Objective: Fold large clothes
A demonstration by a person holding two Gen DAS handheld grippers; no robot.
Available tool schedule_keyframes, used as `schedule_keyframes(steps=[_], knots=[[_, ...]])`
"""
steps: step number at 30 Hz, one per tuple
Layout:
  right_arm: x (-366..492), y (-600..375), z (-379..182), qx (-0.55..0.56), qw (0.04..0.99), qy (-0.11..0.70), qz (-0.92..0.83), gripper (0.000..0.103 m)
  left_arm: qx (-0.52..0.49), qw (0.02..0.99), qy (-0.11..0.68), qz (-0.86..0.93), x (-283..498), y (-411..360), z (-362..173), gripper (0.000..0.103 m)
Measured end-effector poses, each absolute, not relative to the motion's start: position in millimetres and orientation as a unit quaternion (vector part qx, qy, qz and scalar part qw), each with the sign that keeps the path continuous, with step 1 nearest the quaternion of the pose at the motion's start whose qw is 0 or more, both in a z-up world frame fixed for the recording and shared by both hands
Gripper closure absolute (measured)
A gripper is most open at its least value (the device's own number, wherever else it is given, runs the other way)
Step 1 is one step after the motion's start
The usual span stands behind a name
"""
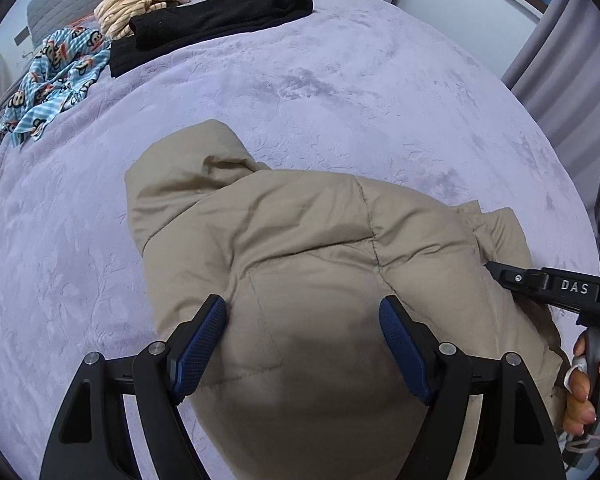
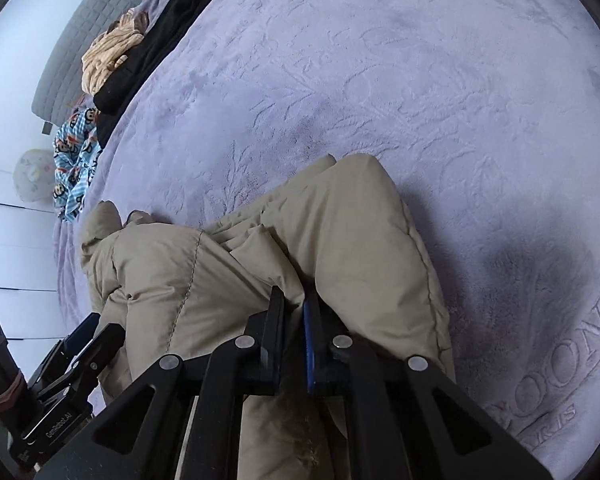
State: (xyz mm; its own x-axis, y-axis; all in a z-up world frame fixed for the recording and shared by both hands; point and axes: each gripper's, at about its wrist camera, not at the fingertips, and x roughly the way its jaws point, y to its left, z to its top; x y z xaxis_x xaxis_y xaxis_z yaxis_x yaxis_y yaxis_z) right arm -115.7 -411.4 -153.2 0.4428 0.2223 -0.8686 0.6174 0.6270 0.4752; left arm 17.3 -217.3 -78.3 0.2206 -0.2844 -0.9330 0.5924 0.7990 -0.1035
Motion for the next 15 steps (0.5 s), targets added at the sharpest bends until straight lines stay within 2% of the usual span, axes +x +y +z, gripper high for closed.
schedule_keyframes(steps=[4, 8, 15], knots=[[-139.5, -390.7, -119.9, 0.375, 0.763, 0.508, -0.135, 0.091, 0.136, 0.765, 0.563, -0.281, 13.4, -199.4, -74.0, 0.023], [-169.8, -360.8, -94.2, 0.322, 0.781, 0.514, -0.149, 0.091, 0.115, 0.757, 0.579, -0.28, 11.6, -177.0, -68.3, 0.023], [-217.4, -348.7, -100.2, 0.341, 0.759, 0.526, -0.178, 0.091, 0.122, 0.751, 0.59, -0.272, -1.1, -150.5, -68.3, 0.023]])
